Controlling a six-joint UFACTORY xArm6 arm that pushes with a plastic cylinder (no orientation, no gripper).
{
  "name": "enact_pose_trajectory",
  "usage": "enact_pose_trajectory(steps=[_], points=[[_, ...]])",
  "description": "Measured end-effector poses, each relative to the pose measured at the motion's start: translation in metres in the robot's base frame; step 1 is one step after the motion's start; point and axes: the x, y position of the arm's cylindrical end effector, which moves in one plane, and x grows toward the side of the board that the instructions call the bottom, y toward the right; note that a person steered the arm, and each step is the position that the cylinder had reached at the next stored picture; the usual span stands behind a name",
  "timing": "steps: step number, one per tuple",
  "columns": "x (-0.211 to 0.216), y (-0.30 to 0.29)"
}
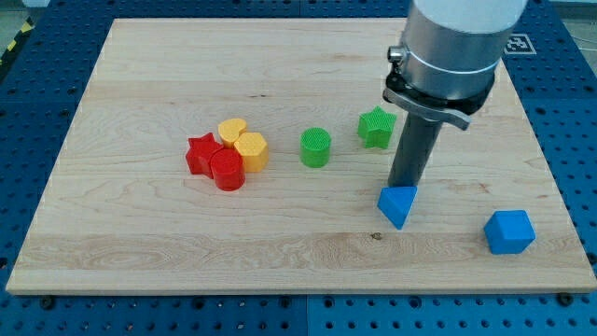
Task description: Point your arm at the top left side of blue triangle
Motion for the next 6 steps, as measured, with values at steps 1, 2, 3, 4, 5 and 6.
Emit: enact_pose_trajectory(steps=[1,2,3,4,5,6], points=[[0.002,-0.02],[0.002,-0.069],[0.015,-0.105],[0.029,-0.107],[0.036,-0.096],[0.036,-0.077]])
